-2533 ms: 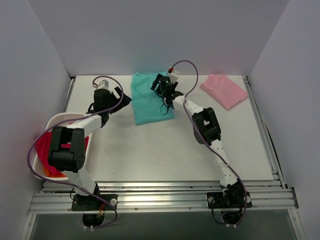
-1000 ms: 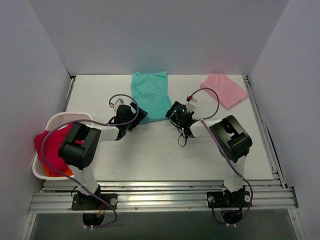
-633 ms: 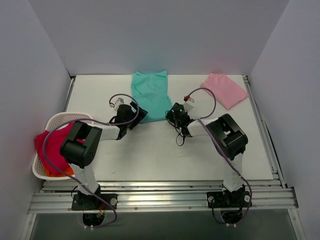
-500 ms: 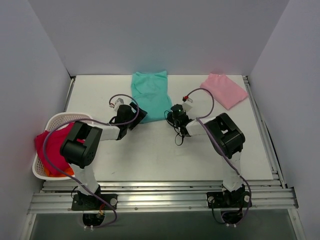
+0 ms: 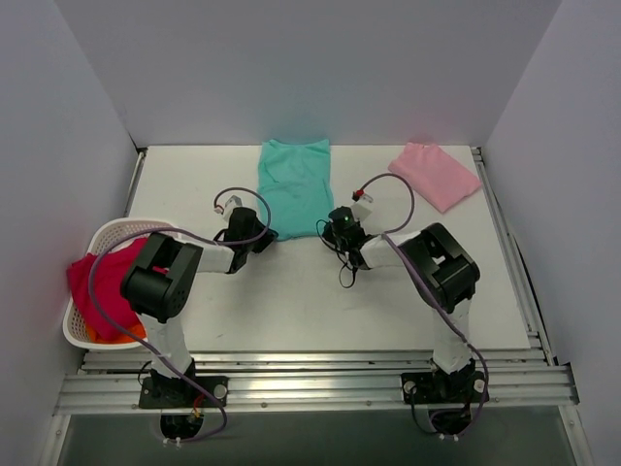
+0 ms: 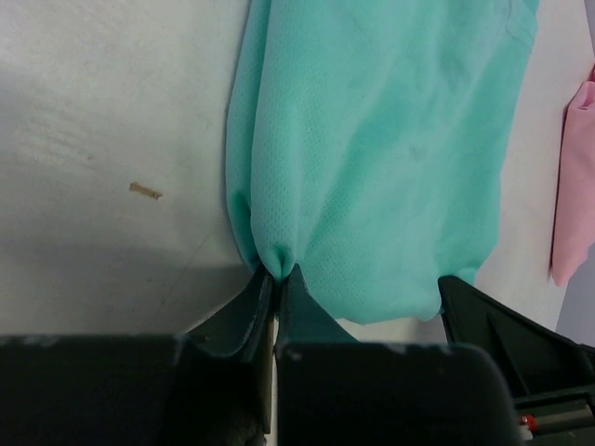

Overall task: Fold and stack the t-shirts
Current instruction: Fold the tshirt

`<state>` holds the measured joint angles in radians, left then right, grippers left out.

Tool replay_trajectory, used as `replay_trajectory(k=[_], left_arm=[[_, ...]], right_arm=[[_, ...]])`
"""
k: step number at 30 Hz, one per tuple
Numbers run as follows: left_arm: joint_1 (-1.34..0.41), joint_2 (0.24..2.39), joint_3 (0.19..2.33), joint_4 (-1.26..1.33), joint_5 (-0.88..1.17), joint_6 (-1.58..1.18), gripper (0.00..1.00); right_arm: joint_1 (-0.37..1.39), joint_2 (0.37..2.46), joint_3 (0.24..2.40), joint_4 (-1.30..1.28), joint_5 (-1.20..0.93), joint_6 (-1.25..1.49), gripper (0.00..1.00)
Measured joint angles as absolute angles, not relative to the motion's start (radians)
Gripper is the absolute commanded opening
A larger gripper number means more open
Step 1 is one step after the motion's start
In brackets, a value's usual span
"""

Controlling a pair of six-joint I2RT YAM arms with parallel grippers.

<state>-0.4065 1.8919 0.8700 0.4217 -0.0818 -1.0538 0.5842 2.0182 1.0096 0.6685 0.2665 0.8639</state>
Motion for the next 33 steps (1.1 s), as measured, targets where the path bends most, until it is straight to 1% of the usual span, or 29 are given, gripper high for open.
replay_trajectory(k=[4,7,14,18,21,25,33], left_arm=[[-0.415,1.842,0.818,0.411,-0.074,-1.042,0.02],[-0.444,1.751,0.759,0.362,-0.078,-1.028,0.02],[-0.576,1.416,0.648,0.216,-0.1,-1.01,0.02],[-0.595,1.24,0.625,0.148,-0.107,-1.011,0.04],[-0.597,1.147,0.625,0.099,-0.121,-1.01,0.06],[-0.597,1.11,0.659,0.027,-0.132,-1.008,0.07],[-0.598,1.195,0.823,-0.052,-0.136,-0.977,0.11]], right_arm=[[0.636,1.93,0.954,0.6,0.313,0.877,0.0],[0.693,1.831,0.902,0.539,0.361,0.899,0.0],[0.856,1.56,0.811,0.337,0.498,0.981,0.0],[0.937,1.428,0.796,0.209,0.572,1.023,0.0],[0.957,1.354,0.796,0.128,0.628,1.044,0.0],[0.962,1.296,0.812,0.038,0.699,1.052,0.0],[0.94,1.317,0.925,-0.042,0.78,1.038,0.0]])
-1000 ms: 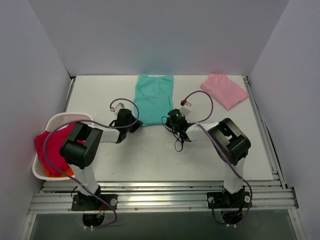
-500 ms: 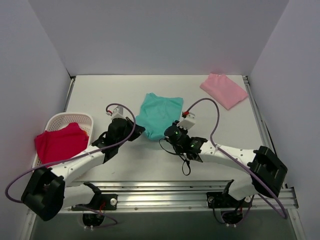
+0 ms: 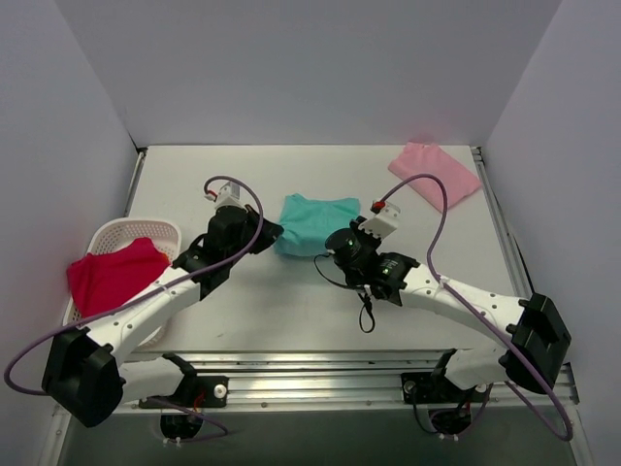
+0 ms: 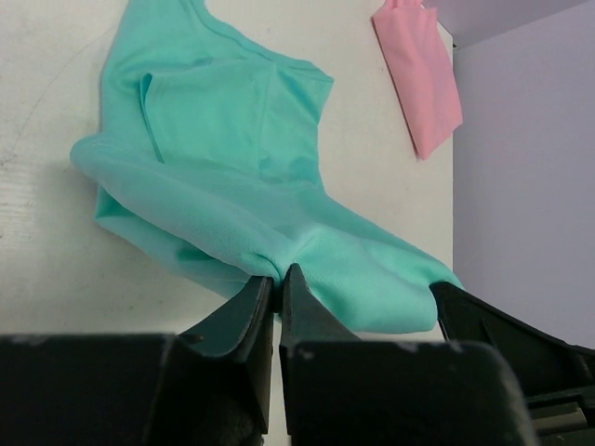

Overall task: Fold and stack the t-shirts
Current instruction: Fold the tshirt

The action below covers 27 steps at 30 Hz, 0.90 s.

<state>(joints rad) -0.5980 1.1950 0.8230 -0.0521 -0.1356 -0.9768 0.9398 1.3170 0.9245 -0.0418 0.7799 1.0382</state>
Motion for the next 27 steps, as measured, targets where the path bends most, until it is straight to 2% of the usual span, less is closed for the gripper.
replay_trajectory(k=[9,17,27], left_arm=[[-0.575,1.344,1.024,-0.064,-0.094,-0.929,0.12],[-0.544,1.496,1.105,-0.047,0.001,-0.92,0.12],[-0.48,1.624,1.164,-0.015,0.099,-0.92,0.12]], right_arm=[[0.854,1.339,0.967,-0.072,0.788,1.021,0.0],[0.78,1.344,0.967,-0.067,0.778,1.012,0.0],[0.733,1.507,1.045,-0.056,0.76,0.987,0.0]])
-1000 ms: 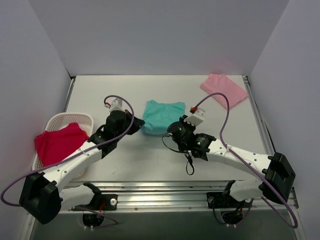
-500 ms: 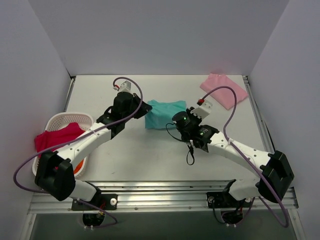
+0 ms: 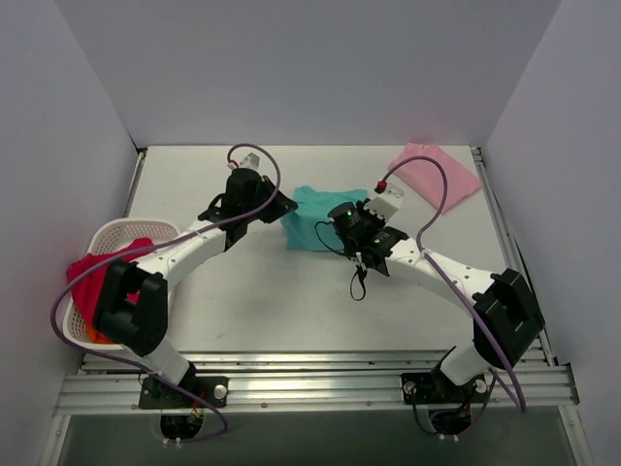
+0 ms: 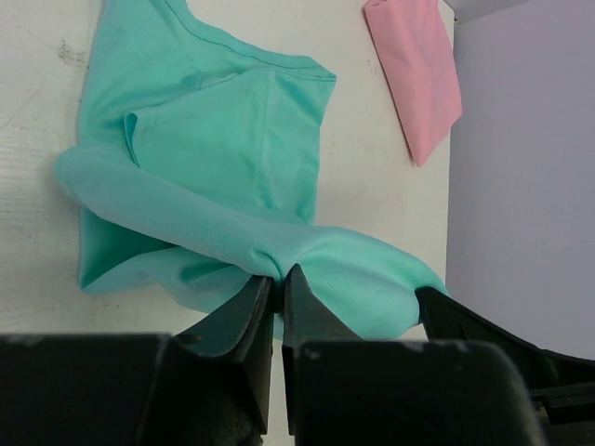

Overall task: Fold and stack the t-shirts
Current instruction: Fold the tshirt

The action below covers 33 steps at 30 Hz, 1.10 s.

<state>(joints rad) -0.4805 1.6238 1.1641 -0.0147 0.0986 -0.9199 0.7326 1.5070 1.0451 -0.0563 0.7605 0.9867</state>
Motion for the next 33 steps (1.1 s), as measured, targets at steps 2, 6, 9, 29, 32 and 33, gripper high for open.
replay_trajectory(k=[2,6,9,29,32,33], left_arm=[[-0.463,1.637,1.167,0.001,0.118,-0.92,0.12],[-0.429,1.686,1.196,0.018,0.159,-0.924,0.12],[-0.407,1.738,1.238,0.027,0.193,-0.929,0.12],[-0.151,2.904,2.472,0.294,0.682,-1.194,0.94],[-0.127,2.685,2.197,0.263,0.634,-1.077,0.94],[-0.123,2.622,2.144,0.244,0.618,-1.038,0.94]], right_arm=[[0.732,1.522,1.061,-0.056,0.758,0.982,0.0],[0.715,1.555,1.108,-0.043,0.746,0.967,0.0],[0.685,1.587,1.137,-0.023,0.732,0.957,0.0],[0.246,2.286,1.646,0.36,0.521,0.726,0.97],[0.291,2.158,1.559,0.414,0.532,0.696,0.98],[0.307,2.119,1.536,0.434,0.535,0.688,0.97]])
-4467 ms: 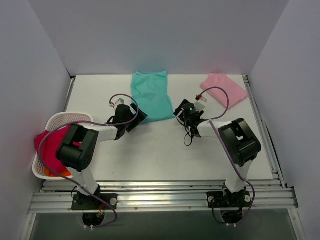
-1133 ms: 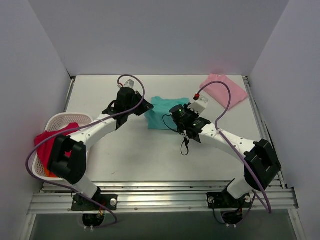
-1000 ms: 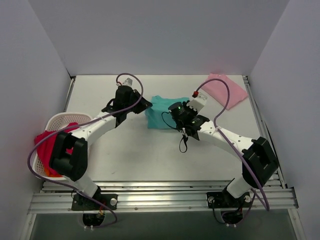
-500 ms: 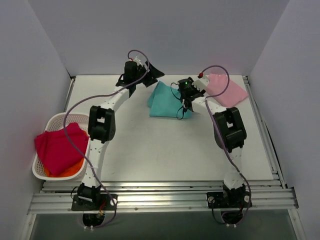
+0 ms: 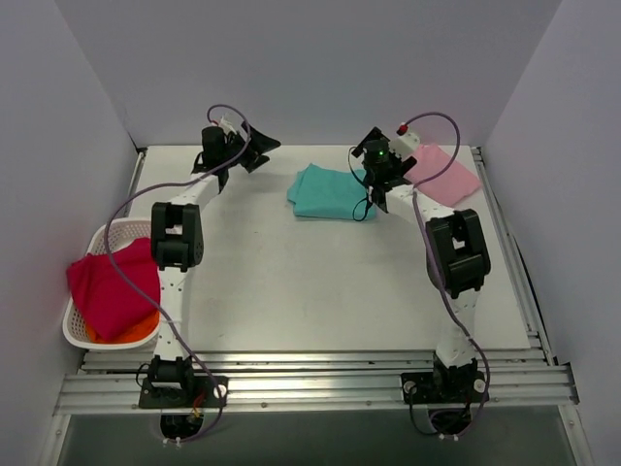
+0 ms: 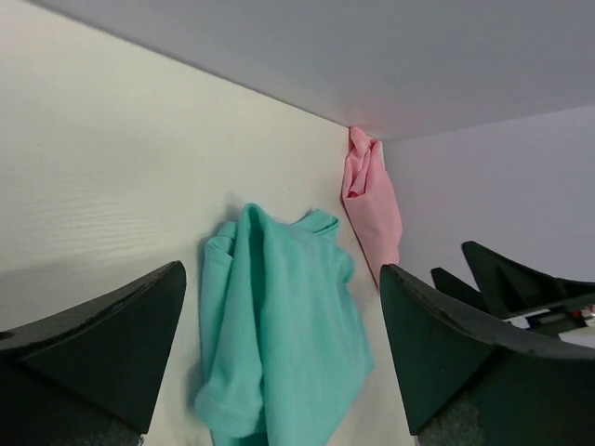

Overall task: Fold and stack the t-shirts
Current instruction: Fold the tshirt, then neatly place the folded tshirt to the corner

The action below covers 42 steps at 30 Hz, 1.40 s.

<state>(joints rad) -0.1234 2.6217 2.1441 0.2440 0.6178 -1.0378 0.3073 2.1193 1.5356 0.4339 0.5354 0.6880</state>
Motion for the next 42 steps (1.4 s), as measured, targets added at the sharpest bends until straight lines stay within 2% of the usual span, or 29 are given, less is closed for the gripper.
replay_trajectory(k=[6,10,14,24,35,36,39,42], left_arm=[[-0.133,2.283,1.979,0.122,0.493,-0.836,0.94],[-0.143,2.074,1.787,0.108,0.384,-0.741,0.94],[-0.148,1.966,1.648,0.076,0.294,-0.673,0.94],[-0.162,1.906,1.549,-0.05,0.183,-0.566,0.94],[-0.163,1.882,1.538,-0.05,0.183,-0.56,0.94],[-0.163,1.882,1.537,-0.05,0.183,-0.56,0.94],[-0.163,1.882,1.536,-0.049,0.183,-0.561,0.94],[-0.162,1.882,1.533,-0.049,0.183,-0.56,0.94]], right_arm=[[0.373,1.929,1.425,0.458,0.533,0.686,0.98],[0.351,1.913,1.414,0.381,0.495,0.715,1.0],[0.297,1.931,1.394,0.278,0.38,0.74,1.0],[0.196,2.146,1.452,0.231,0.041,0.758,1.0],[0.212,2.18,1.462,0.288,-0.088,0.786,0.99],[0.218,2.184,1.462,0.3,-0.092,0.789,0.96],[0.238,2.205,1.46,0.359,-0.113,0.807,0.79],[0.255,2.239,1.46,0.428,-0.15,0.822,0.47]])
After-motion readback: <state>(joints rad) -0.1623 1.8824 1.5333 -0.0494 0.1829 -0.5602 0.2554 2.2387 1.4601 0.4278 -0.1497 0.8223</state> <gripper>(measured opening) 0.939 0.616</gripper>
